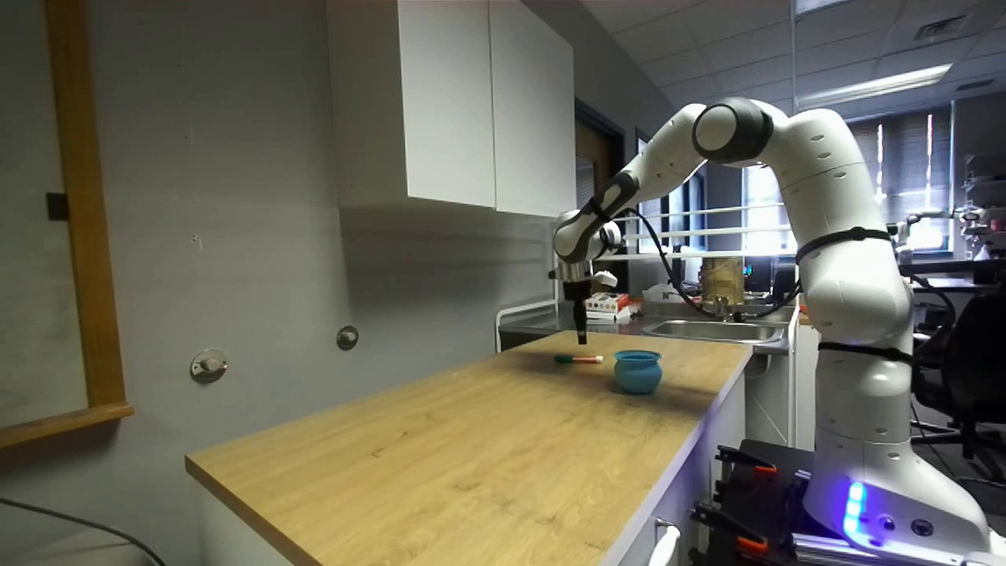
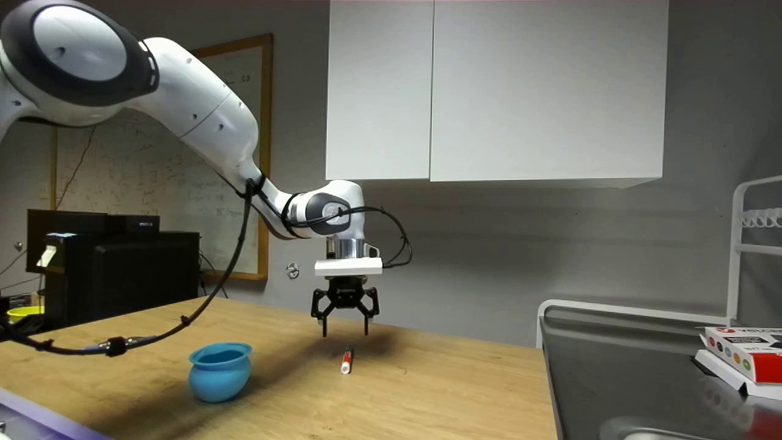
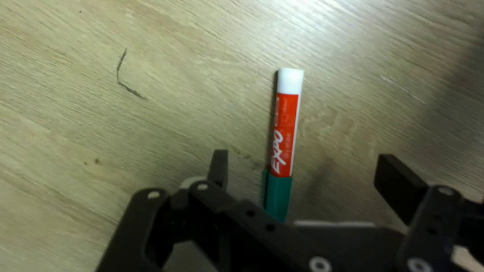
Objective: Put the marker in the blue object
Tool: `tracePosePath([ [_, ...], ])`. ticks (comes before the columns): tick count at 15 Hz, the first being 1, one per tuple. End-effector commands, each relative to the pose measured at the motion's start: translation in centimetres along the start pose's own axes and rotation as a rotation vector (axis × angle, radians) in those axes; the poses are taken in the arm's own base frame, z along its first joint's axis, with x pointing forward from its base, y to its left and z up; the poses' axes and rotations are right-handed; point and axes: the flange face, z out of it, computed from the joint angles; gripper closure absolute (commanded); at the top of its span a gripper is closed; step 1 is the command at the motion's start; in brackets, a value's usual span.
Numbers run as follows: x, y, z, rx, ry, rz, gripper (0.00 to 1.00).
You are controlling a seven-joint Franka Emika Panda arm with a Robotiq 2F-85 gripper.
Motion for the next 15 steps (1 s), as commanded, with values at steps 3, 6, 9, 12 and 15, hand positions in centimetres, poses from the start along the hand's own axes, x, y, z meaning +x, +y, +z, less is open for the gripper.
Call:
tracePosePath([
  [3,2.5,1.0,2.0,0.022,-0.015,-0.081,0.00],
  [6,3.9,0.4,2.9,0.024,-0.028,-0.115,0.00],
  [9,4.6,0.1,3.9,0.033,-0.036,-0.130,0.00],
  [12,4.7,0.4,4.7,0.041,-0.042,-0.130,0.00],
  [15,4.3,0.9,5.4,0.044,-0.045,-0.119,0.26],
])
